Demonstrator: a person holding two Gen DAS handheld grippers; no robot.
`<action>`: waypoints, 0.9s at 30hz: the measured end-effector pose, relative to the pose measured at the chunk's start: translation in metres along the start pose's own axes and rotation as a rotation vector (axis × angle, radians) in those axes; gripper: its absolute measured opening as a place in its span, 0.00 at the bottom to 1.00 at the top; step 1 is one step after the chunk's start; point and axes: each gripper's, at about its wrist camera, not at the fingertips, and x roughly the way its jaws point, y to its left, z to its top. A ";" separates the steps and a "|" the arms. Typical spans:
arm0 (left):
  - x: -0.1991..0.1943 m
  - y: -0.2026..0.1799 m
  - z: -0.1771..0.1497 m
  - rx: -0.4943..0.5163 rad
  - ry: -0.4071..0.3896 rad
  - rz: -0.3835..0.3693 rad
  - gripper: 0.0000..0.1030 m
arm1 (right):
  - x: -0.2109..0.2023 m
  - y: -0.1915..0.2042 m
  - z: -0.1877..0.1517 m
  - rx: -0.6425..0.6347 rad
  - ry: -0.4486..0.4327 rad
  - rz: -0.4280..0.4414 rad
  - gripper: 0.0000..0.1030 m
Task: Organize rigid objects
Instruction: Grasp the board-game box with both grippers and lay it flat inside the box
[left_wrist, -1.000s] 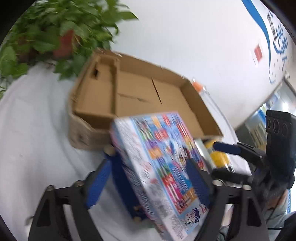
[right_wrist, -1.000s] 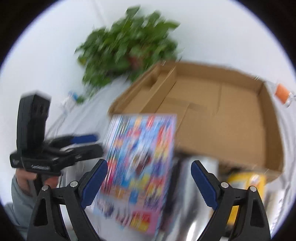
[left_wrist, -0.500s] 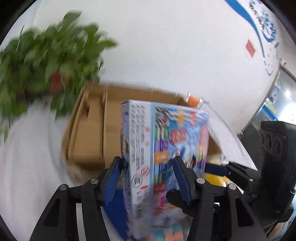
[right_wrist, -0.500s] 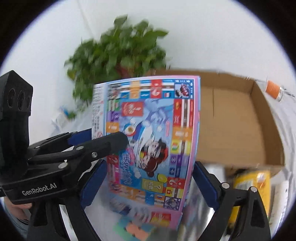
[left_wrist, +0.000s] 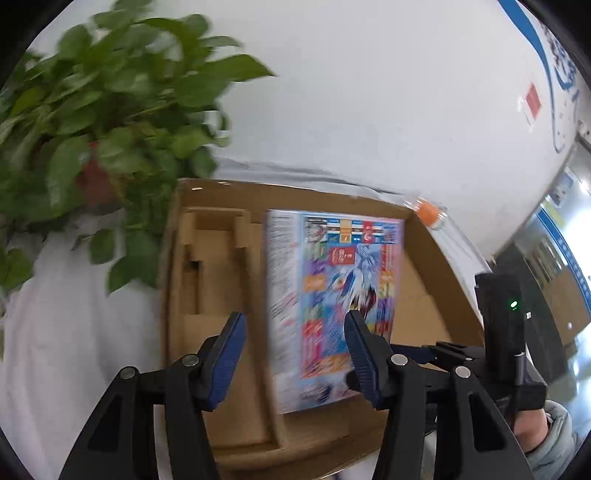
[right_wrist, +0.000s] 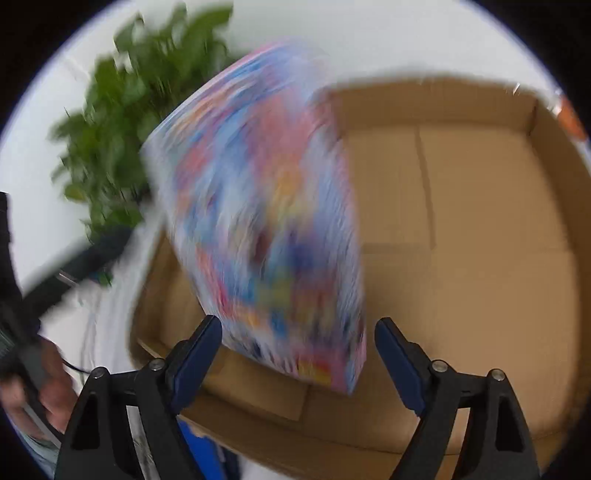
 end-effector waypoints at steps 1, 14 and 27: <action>-0.007 0.015 -0.005 -0.009 -0.016 0.071 0.51 | 0.005 0.000 -0.001 -0.005 0.012 -0.013 0.83; 0.039 0.057 -0.054 -0.031 0.183 0.213 0.13 | 0.044 0.009 0.018 -0.089 0.150 -0.095 0.80; 0.008 0.041 -0.086 -0.031 0.191 0.220 0.14 | -0.007 -0.008 0.070 -0.106 0.061 -0.071 0.81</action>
